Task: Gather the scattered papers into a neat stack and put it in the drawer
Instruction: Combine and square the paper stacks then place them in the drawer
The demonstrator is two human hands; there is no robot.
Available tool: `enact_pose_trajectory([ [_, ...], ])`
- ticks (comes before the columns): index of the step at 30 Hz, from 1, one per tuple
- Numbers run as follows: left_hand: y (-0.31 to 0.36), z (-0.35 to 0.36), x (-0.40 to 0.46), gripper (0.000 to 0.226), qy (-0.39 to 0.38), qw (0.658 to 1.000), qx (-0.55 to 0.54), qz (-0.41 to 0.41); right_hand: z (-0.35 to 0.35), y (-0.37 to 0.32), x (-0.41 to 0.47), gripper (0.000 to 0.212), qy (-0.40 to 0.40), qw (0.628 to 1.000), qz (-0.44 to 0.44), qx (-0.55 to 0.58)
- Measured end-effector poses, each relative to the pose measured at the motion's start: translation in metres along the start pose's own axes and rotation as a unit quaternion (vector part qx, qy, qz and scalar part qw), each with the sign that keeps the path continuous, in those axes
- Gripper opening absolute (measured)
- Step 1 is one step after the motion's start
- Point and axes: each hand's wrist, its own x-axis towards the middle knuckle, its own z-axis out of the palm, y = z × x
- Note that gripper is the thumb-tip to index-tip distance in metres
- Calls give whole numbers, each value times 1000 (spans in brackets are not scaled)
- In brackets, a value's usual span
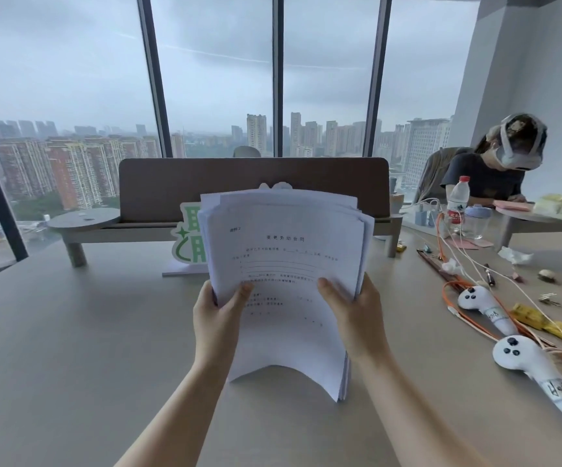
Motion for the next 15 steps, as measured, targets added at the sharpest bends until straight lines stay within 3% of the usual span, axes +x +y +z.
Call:
enact_pose_trajectory([
  [3,-10,-5,-4,20,-29,999,9,-34,-5,15,-12,24,-8,999,45,0],
  [7,-1,1,4,10,-17,1000,9,-2,0,3,-3,25,-3,1000,14,-25],
  [10,4,-1,11,19,-26,1000,1,8,-2,1,7,22,-5,1000,18,-11],
  [13,-13,-15,7,40,-69,995,17,-69,-6,15,-2,19,-25,997,66,-7],
  [15,-21,-17,2,32,-90,992,37,-86,-6,22,-8,19,-23,997,77,-21],
])
